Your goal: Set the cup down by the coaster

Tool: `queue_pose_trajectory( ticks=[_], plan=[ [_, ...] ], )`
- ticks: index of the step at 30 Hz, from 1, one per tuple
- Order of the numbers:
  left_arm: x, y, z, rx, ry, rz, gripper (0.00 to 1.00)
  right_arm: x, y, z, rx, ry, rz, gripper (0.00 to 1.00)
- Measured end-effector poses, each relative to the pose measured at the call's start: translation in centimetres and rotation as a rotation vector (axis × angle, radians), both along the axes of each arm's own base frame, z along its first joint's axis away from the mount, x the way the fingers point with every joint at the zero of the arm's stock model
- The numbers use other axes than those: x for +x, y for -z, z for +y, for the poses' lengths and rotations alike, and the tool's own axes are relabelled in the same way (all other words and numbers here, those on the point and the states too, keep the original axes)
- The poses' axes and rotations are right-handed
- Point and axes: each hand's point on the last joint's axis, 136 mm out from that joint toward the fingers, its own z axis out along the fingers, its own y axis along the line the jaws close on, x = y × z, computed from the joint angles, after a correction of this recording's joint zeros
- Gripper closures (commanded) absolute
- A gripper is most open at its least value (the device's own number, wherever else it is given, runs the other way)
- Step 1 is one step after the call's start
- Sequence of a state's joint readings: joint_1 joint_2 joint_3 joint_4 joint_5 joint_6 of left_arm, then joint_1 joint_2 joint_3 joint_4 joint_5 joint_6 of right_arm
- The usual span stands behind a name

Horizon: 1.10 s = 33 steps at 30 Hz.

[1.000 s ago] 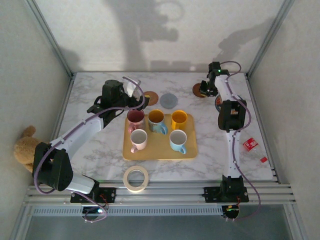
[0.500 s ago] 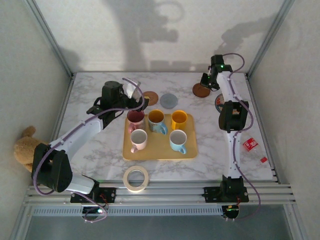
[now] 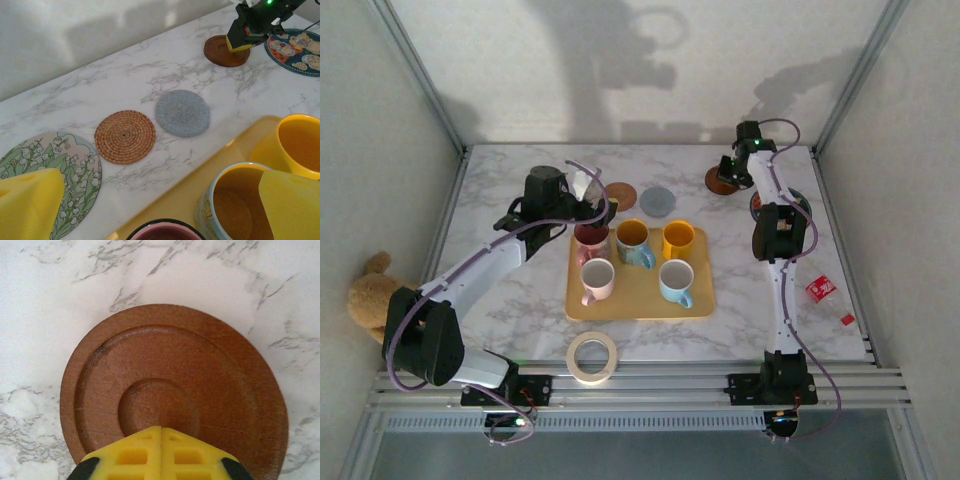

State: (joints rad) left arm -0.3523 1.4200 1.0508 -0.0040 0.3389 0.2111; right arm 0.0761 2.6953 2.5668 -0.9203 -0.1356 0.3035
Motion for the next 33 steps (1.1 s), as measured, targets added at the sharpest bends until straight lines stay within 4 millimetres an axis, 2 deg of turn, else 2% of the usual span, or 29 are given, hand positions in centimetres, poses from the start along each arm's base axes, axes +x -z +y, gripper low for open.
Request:
queue_pose_trajectory(
  ticks=[7,12,22,28,33],
  plan=[
    [-0.1,0.2,0.1,0.004,0.001,0.002,0.0,-1.0,0.4,0.8,0.045,-0.022,0.036,1.0],
    [-0.4,0.7,0.2,0.011,0.0,0.01,0.0,-2.5,0.4,1.3,0.056,-0.04,0.071,1.0],
    [-0.5,0.9,0.3,0.027,0.006,0.004,0.0,-4.9,0.6,2.9,0.032,-0.096,0.12,1.0],
    [-0.3,1.8,0.8,0.019,-0.037,0.004,0.01,-6.2,0.6,3.6,-0.011,-0.144,0.142,1.0],
    [0.2,1.4,0.8,-0.009,-0.058,0.002,0.0,-7.1,0.7,3.7,-0.037,-0.166,0.159,1.0]
  ],
)
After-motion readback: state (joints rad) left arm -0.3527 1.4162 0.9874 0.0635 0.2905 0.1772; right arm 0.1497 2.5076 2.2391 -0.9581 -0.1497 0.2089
